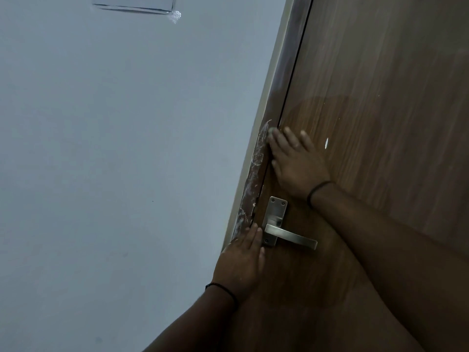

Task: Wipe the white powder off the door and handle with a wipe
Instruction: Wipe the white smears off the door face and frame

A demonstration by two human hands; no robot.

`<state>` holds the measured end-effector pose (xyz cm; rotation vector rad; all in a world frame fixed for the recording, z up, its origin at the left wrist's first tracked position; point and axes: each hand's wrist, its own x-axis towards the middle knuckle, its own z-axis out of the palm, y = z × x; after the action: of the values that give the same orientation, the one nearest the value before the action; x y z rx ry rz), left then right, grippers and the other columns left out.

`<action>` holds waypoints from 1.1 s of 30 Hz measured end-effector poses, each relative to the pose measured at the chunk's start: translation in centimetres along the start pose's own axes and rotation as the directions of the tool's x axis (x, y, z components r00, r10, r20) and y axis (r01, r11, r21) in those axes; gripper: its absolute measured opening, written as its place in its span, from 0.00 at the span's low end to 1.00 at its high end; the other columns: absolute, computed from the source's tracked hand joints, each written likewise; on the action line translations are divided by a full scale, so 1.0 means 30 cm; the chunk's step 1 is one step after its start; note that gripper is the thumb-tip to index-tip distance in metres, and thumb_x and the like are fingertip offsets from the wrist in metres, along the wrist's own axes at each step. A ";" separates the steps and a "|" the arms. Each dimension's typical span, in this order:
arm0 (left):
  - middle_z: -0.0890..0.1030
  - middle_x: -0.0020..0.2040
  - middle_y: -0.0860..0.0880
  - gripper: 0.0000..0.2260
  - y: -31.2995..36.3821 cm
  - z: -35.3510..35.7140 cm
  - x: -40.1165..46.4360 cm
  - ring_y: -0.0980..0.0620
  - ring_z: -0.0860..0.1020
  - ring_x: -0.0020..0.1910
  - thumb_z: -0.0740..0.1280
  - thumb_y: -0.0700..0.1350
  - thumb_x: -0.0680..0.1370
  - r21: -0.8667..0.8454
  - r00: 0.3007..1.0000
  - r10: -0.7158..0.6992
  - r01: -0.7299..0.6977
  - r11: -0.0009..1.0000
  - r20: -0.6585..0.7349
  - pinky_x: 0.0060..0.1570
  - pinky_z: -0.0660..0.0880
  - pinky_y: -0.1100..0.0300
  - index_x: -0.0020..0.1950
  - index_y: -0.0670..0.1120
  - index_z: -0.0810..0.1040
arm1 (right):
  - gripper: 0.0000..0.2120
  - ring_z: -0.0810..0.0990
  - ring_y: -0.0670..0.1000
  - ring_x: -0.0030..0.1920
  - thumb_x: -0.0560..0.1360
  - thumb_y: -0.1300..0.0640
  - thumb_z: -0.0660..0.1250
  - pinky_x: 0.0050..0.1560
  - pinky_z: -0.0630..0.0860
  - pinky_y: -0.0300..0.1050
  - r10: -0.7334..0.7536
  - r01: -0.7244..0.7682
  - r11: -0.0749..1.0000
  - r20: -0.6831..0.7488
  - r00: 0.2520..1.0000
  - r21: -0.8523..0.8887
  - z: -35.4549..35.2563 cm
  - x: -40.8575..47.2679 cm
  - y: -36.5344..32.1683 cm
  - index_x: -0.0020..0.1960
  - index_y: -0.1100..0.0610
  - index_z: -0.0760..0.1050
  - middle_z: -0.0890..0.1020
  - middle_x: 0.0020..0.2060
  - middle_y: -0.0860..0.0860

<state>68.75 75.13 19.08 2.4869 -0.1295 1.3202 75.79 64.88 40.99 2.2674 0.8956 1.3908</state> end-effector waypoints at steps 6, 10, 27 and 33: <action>0.76 0.68 0.46 0.20 -0.020 0.013 -0.018 0.50 0.77 0.65 0.63 0.49 0.79 0.016 1.000 -0.006 0.006 1.000 0.002 0.61 0.73 0.54 0.69 0.44 0.75 | 0.28 0.47 0.52 0.79 0.82 0.50 0.47 0.77 0.40 0.54 0.049 -0.048 0.997 -0.015 0.999 0.061 -0.016 0.062 -0.056 0.79 0.56 0.46 0.49 0.79 0.51; 0.72 0.72 0.47 0.21 -0.038 0.020 -0.035 0.50 0.72 0.69 0.59 0.50 0.81 -0.009 0.999 -0.005 0.006 1.000 0.044 0.65 0.70 0.53 0.72 0.45 0.71 | 0.27 0.51 0.54 0.78 0.82 0.51 0.50 0.77 0.42 0.56 -0.020 0.020 1.000 -0.009 1.000 0.022 0.002 -0.012 -0.044 0.79 0.55 0.51 0.54 0.78 0.51; 0.36 0.76 0.55 0.26 -0.069 0.143 -0.084 0.53 0.34 0.76 0.44 0.54 0.83 0.067 0.959 -0.110 0.096 0.993 0.260 0.74 0.41 0.54 0.79 0.50 0.41 | 0.29 0.46 0.54 0.79 0.82 0.51 0.48 0.77 0.42 0.54 0.131 -0.126 0.984 -0.033 0.991 0.126 -0.029 0.130 -0.066 0.79 0.59 0.47 0.50 0.79 0.54; 0.44 0.79 0.52 0.27 -0.052 0.125 -0.071 0.50 0.44 0.79 0.49 0.52 0.82 0.078 0.946 -0.135 0.117 0.990 0.296 0.74 0.48 0.54 0.80 0.48 0.48 | 0.27 0.47 0.51 0.79 0.83 0.51 0.49 0.78 0.44 0.50 -0.117 0.112 0.987 0.039 0.992 0.113 0.046 -0.074 -0.088 0.79 0.56 0.46 0.49 0.79 0.51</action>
<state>70.85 75.24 15.01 2.6825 0.0014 0.9008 75.38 65.42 37.34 2.2779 1.0946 1.2637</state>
